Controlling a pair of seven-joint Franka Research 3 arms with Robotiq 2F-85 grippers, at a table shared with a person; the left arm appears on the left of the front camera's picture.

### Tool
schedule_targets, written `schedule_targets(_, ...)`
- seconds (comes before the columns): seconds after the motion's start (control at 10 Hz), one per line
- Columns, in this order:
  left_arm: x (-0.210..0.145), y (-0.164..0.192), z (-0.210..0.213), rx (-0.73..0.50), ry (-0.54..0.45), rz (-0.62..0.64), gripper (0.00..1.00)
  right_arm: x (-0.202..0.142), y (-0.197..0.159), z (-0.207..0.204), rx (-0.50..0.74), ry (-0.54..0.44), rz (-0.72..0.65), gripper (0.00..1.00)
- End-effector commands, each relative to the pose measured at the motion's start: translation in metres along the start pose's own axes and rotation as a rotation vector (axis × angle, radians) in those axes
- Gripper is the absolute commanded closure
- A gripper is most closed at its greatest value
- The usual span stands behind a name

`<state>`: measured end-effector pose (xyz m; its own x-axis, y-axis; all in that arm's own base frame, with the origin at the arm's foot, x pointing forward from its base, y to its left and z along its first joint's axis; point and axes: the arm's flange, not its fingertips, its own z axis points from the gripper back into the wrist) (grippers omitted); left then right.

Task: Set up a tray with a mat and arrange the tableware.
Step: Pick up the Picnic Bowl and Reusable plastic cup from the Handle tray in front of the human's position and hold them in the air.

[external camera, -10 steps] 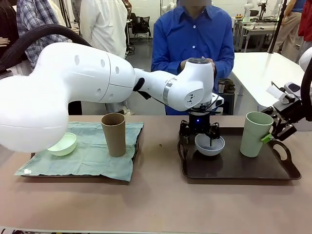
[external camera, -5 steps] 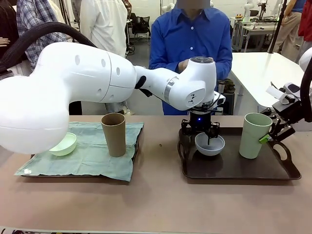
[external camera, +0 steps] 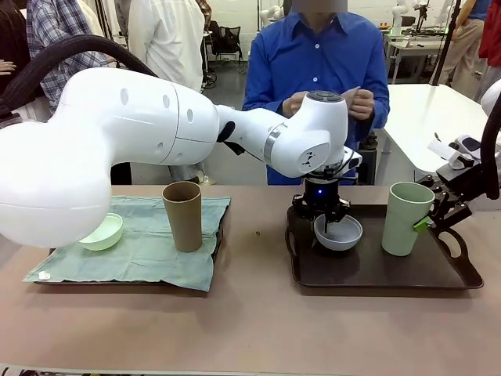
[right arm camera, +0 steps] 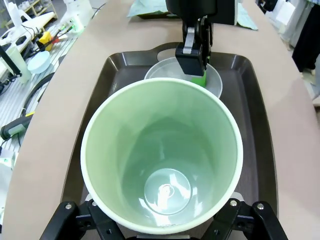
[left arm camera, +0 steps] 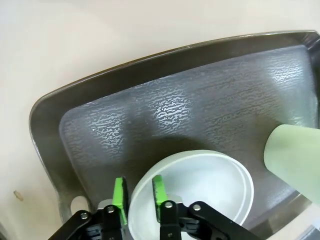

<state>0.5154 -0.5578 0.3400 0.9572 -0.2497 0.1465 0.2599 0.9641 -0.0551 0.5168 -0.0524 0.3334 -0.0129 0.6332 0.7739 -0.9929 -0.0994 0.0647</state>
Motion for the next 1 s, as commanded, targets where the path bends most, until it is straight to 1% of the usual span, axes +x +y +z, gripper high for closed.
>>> schedule_targets(0.0,0.003,-0.004,0.004,0.034,-0.035,0.026,1.0,-0.004,-0.003,-0.001,-0.003,-0.037,0.018,0.72)
schedule_targets(0.1,0.003,-0.004,0.005,0.038,-0.038,0.026,1.0,-0.004,-0.002,0.0,-0.005,-0.038,0.022,0.72)
schedule_targets(0.2,0.003,-0.004,0.004,0.044,-0.038,0.026,1.0,-0.004,-0.001,0.003,-0.008,-0.043,0.023,1.0)
schedule_targets(0.3,0.002,-0.004,0.004,0.049,-0.037,0.026,1.0,-0.004,-0.001,0.005,-0.01,-0.047,0.024,0.72)
schedule_targets(0.4,0.002,-0.005,0.004,0.052,-0.037,0.026,1.0,-0.004,0.0,0.006,-0.011,-0.049,0.025,1.0)
schedule_targets(0.5,0.002,-0.004,0.005,0.057,-0.039,0.028,1.0,-0.002,0.001,0.01,-0.014,-0.05,0.031,1.0)
schedule_targets(0.6,0.002,-0.004,0.011,0.07,-0.033,0.038,1.0,0.01,0.007,0.019,-0.018,-0.045,0.04,1.0)
schedule_targets(0.7,0.003,-0.002,0.023,0.089,-0.042,0.069,1.0,0.029,0.017,0.034,-0.016,-0.05,0.069,1.0)
schedule_targets(0.8,0.005,0.0,0.038,0.095,-0.072,0.086,1.0,0.05,0.027,0.055,-0.028,-0.052,0.095,1.0)
schedule_targets(0.9,0.005,-0.003,0.063,0.091,-0.117,0.096,1.0,0.076,0.039,0.081,-0.053,-0.041,0.124,1.0)
